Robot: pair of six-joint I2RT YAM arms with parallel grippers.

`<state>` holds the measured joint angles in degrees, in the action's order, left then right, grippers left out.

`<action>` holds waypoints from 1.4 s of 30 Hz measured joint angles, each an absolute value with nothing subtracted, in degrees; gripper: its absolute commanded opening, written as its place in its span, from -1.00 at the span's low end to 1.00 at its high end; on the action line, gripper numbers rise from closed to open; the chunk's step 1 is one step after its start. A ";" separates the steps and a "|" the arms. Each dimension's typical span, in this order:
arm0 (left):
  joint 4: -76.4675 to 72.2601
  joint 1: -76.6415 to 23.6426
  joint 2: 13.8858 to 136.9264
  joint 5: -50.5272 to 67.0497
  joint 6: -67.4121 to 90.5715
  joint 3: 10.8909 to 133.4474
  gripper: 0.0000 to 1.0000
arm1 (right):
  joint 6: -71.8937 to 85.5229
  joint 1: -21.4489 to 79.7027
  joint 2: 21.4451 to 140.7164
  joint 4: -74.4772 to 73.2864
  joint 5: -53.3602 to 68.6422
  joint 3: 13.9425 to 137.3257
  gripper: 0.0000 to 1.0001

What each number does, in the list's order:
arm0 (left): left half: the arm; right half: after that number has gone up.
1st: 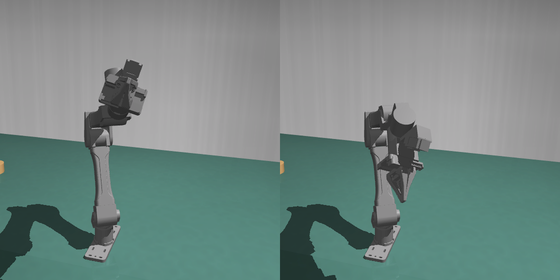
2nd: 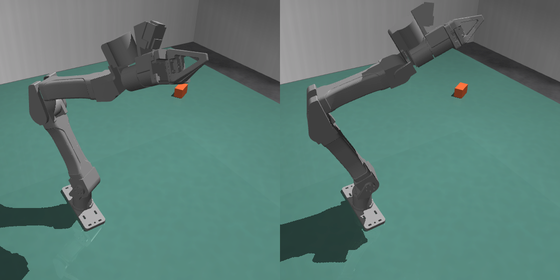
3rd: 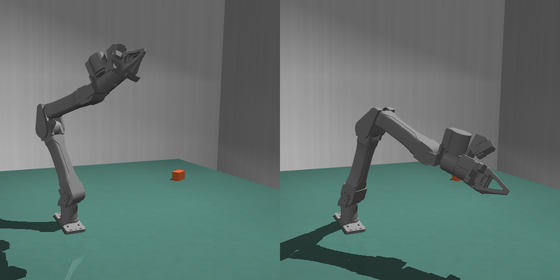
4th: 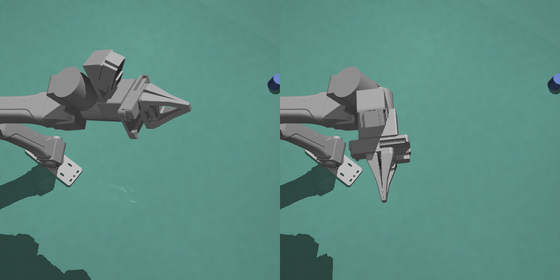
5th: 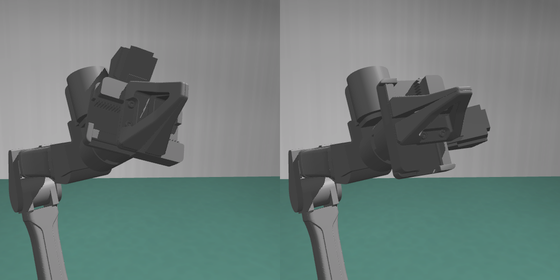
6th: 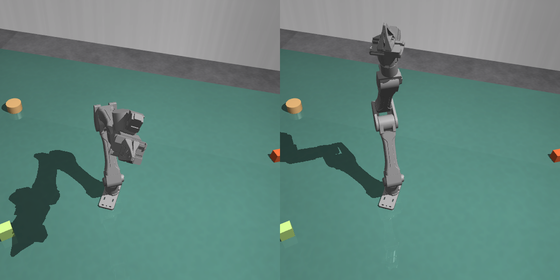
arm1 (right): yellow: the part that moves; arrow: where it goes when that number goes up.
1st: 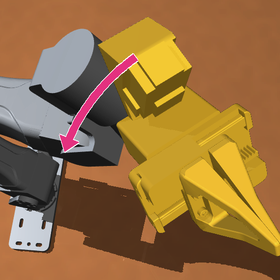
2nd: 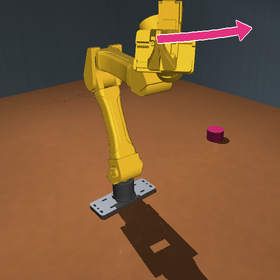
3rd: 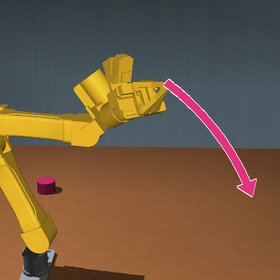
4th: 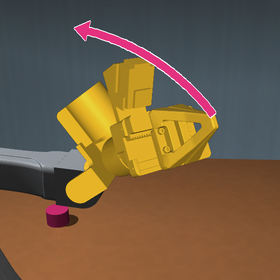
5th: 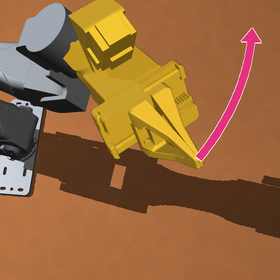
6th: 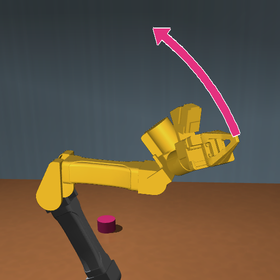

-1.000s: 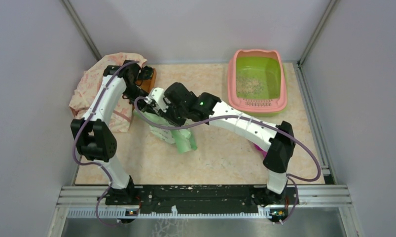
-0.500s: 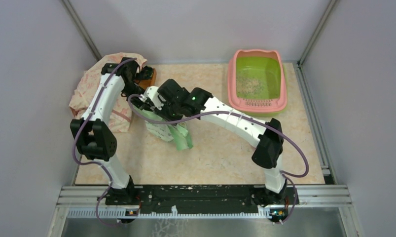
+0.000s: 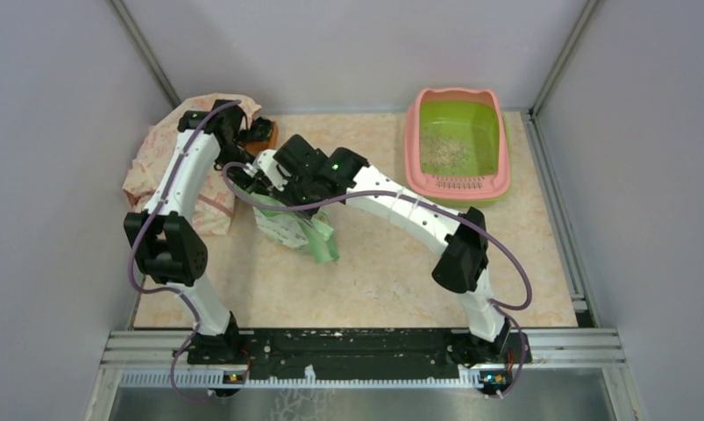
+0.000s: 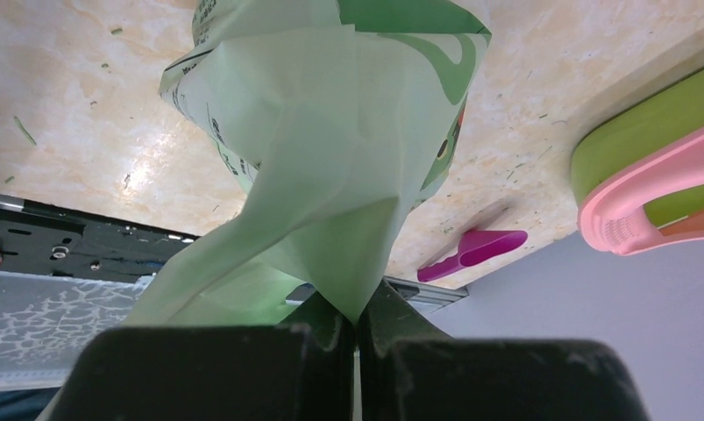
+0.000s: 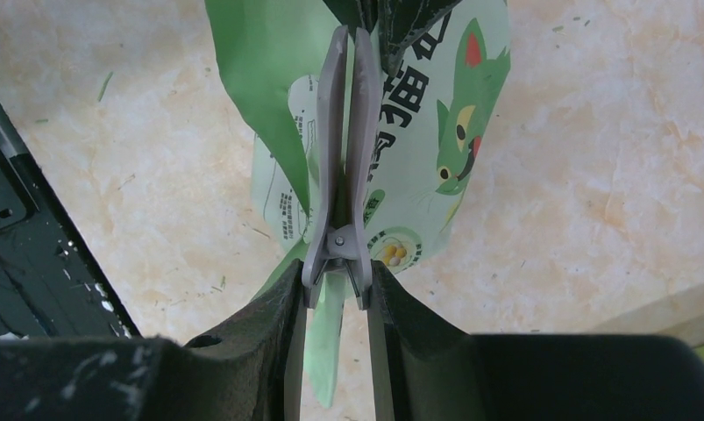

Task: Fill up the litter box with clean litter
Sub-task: Adjust the clamp at the cat litter bag.

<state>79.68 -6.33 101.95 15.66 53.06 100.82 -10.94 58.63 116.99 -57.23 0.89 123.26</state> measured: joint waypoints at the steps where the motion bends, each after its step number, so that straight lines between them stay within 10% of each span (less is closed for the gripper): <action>1: 79.68 -6.28 101.95 15.62 53.06 100.84 -1.00 | -10.92 58.61 117.21 -57.45 0.82 123.57 -1.00; 4: 79.68 -6.24 101.95 15.51 53.06 100.95 -1.00 | -10.94 58.48 117.30 -57.52 0.86 123.81 -1.00; 10: 79.59 -6.09 101.95 14.98 52.97 101.12 -1.00 | -10.92 58.04 116.79 -55.18 1.72 122.04 -0.21; 23: 79.77 -5.87 101.89 15.25 52.80 101.23 -1.00 | -9.85 56.82 101.38 -27.57 2.92 84.58 0.20; 42: 79.79 -5.45 101.89 15.75 52.75 101.10 -1.00 | -5.91 57.91 84.05 14.33 3.92 61.52 0.11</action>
<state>79.79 -5.45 101.89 15.75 52.75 101.10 -5.91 57.91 84.05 14.33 3.92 61.52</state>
